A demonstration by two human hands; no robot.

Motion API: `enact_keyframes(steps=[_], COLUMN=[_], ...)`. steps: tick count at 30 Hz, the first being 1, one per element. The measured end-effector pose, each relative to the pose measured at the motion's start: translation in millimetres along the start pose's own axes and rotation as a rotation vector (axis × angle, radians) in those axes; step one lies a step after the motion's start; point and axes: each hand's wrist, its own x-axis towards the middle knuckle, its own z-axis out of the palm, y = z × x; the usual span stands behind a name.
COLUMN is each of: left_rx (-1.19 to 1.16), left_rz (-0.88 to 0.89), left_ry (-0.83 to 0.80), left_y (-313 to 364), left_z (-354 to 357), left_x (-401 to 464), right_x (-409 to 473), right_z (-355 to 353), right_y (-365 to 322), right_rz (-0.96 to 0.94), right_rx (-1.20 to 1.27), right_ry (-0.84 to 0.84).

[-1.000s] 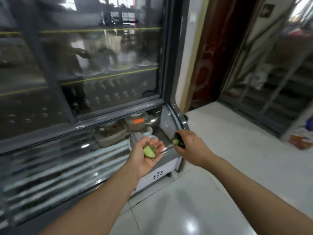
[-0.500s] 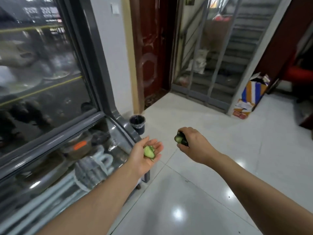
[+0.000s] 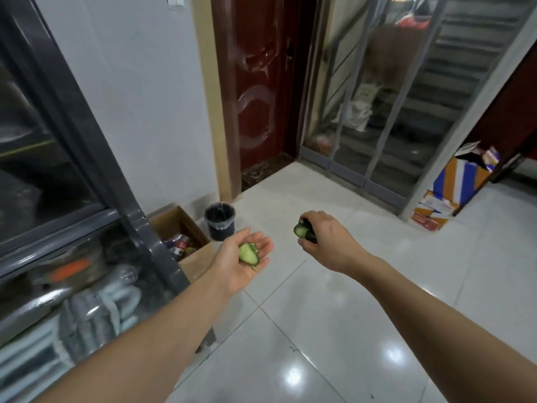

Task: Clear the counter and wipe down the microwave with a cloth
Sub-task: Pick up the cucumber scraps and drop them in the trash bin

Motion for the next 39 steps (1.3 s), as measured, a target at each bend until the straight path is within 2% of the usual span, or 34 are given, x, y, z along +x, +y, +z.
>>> enact_keyframes(steps=[6, 21, 28, 31, 39], left_rx=[-0.016, -0.116, -0.234, -0.303, -0.453], left_rz=[0.027, 0.069, 0.173, 0.236, 0.297], left_ry=[0.035, 0.145, 0.221, 0.301, 0.419], left_y=[27.0, 142.2, 187.0, 207.4, 239.0], left_z=[29.8, 88.3, 121.7, 137.0, 168.1], left_x=[67.7, 276.2, 362.1, 396.7, 463.4], right_x=[79.4, 320.1, 443.9, 505.0, 622.9], right_z=[1.4, 9.3, 12.7, 12.2, 21.5], right_y=[45.1, 135.0, 179.8, 196.7, 227.2], right_rz=[-0.056, -0.121, -0.285, -0.387, -0.543], right_rx=[0.016, -0.015, -0.006, 0.0, 0.008], right_ry=[-0.053, -0.133, -0.177, -0.21, -0.365])
